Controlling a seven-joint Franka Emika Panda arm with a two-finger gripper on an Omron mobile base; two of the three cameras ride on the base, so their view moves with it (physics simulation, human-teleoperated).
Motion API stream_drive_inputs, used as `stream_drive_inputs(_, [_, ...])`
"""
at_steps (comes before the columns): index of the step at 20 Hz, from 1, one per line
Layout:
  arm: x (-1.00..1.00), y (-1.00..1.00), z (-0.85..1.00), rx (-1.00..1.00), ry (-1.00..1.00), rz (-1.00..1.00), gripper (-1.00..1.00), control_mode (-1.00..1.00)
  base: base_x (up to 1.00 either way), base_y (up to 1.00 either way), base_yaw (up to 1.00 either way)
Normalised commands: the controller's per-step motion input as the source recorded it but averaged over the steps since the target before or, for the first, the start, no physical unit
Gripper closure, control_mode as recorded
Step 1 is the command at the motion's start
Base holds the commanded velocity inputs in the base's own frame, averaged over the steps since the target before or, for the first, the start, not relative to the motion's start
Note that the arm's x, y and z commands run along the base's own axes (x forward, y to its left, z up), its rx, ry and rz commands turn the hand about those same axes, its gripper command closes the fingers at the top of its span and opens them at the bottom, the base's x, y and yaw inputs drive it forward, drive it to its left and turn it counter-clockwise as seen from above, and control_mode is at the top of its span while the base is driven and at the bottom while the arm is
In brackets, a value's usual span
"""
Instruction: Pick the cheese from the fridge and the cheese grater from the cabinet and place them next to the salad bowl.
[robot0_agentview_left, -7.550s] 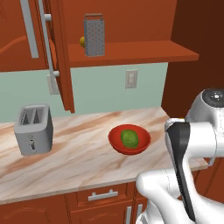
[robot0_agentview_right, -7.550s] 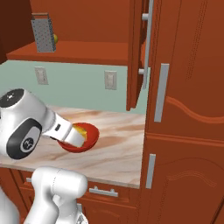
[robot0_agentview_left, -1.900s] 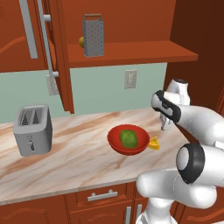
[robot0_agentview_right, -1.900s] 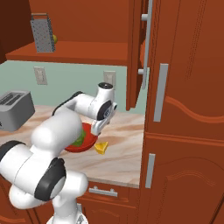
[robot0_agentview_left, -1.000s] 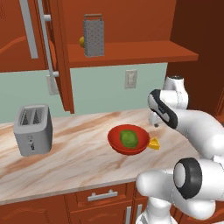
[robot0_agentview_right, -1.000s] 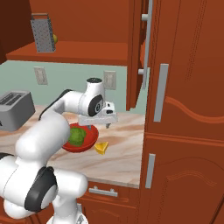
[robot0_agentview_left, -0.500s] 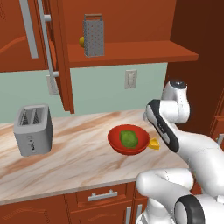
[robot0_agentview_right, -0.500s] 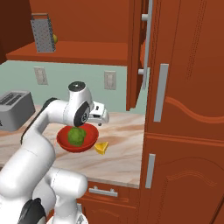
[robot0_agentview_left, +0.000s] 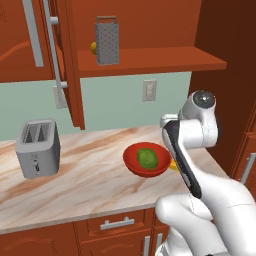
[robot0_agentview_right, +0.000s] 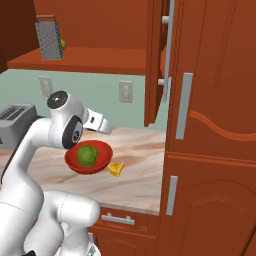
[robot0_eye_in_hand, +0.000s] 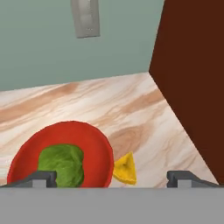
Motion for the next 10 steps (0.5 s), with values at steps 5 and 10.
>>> stream_drive_inputs(5, [-0.61,0.06,0.87,0.06,-0.25,-0.02,-1.0,-1.0,0.0,0.0,0.0])
stream_drive_inputs(10, [-0.72,0.24,0.91,0.01,-0.24,0.0,-1.0,-1.0,0.0,0.0,0.0])
